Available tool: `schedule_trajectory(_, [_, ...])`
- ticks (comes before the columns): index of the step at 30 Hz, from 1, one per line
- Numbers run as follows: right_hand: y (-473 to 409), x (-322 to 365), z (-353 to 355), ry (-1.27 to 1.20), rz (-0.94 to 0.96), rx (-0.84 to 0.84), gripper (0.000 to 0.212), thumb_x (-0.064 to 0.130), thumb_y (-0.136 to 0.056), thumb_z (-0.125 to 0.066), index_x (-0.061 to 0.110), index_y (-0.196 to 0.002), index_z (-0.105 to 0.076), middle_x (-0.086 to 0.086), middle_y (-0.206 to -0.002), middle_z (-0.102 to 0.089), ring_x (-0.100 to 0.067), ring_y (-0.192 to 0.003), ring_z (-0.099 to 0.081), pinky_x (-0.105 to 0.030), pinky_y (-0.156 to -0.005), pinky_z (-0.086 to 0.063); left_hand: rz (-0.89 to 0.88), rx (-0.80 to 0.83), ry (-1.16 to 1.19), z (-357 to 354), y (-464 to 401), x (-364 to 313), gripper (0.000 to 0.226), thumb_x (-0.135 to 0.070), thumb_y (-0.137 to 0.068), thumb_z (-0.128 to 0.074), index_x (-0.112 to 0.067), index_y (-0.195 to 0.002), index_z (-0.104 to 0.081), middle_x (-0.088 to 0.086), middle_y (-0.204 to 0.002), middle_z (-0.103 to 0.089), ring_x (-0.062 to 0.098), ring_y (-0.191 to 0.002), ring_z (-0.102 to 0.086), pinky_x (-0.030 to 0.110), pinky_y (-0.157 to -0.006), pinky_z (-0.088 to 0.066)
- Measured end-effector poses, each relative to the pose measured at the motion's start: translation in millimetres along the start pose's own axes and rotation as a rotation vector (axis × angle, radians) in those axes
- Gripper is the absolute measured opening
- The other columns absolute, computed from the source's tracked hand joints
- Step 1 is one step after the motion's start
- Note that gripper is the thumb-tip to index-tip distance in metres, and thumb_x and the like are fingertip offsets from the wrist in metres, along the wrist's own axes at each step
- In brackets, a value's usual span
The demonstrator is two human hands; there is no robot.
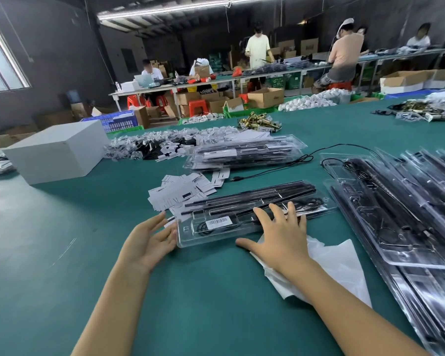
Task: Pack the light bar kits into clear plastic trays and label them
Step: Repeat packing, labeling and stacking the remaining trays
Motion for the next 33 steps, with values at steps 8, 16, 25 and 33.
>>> schedule_trajectory(8, [14.9, 0.8, 52.3, -0.057, -0.007, -0.447, 0.052, 0.046, -0.086, -0.064, 0.028, -0.134, -0.053, 0.0, -0.129, -0.059, -0.034, -0.13, -0.045, -0.052, -0.097, -0.036, -0.185, 0.438, 0.125, -57.4, 32.1, -12.2, 0.031, -0.027, -0.086, -0.056, -0.007, -0.109, -0.062, 0.014, -0.115, -0.066, 0.04, -0.105, -0.065, 0.044, -0.08, -0.058])
schedule_trajectory(16, [29.0, -11.1, 95.6, -0.207, 0.011, -0.796, 0.02, 0.02, -0.084, -0.073, 0.012, -0.102, -0.071, -0.001, -0.101, -0.072, -0.031, -0.097, -0.067, -0.043, -0.074, -0.046, -0.522, 0.373, -0.406, -103.8, 62.9, 29.1, 0.023, 0.004, -0.09, -0.046, -0.007, -0.087, -0.066, 0.011, -0.092, -0.072, 0.026, -0.095, -0.067, 0.04, -0.091, -0.051])
schedule_trajectory(25, [34.5, -18.3, 132.6, -0.357, 0.025, -0.898, 0.025, 0.031, -0.088, -0.065, 0.01, -0.1, -0.071, -0.007, -0.082, -0.073, -0.032, -0.059, -0.066, -0.03, -0.049, -0.043, -0.944, 0.764, -1.949, -136.1, 82.3, 152.1, 0.051, -0.06, -0.098, -0.021, -0.046, -0.147, -0.023, -0.011, -0.161, -0.006, 0.014, -0.148, 0.003, 0.054, -0.115, 0.009])
schedule_trajectory(33, [-9.3, -67.1, 135.6, -1.406, -0.338, -0.654, 0.024, 0.04, -0.094, -0.056, 0.017, -0.089, -0.056, 0.006, -0.078, -0.056, -0.021, -0.077, -0.06, -0.043, -0.06, -0.059, -0.808, 0.535, -2.018, -124.3, 56.7, 137.2, 0.05, -0.061, -0.097, -0.018, -0.048, -0.144, -0.029, -0.009, -0.16, -0.013, 0.018, -0.148, 0.008, 0.06, -0.112, 0.014])
Point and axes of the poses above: each hand's wrist, its own y-axis away from the middle knuckle, its own z-axis out of the back of the hand, x = y × z, the point moved 9 cm from there along -y, towards the middle knuckle
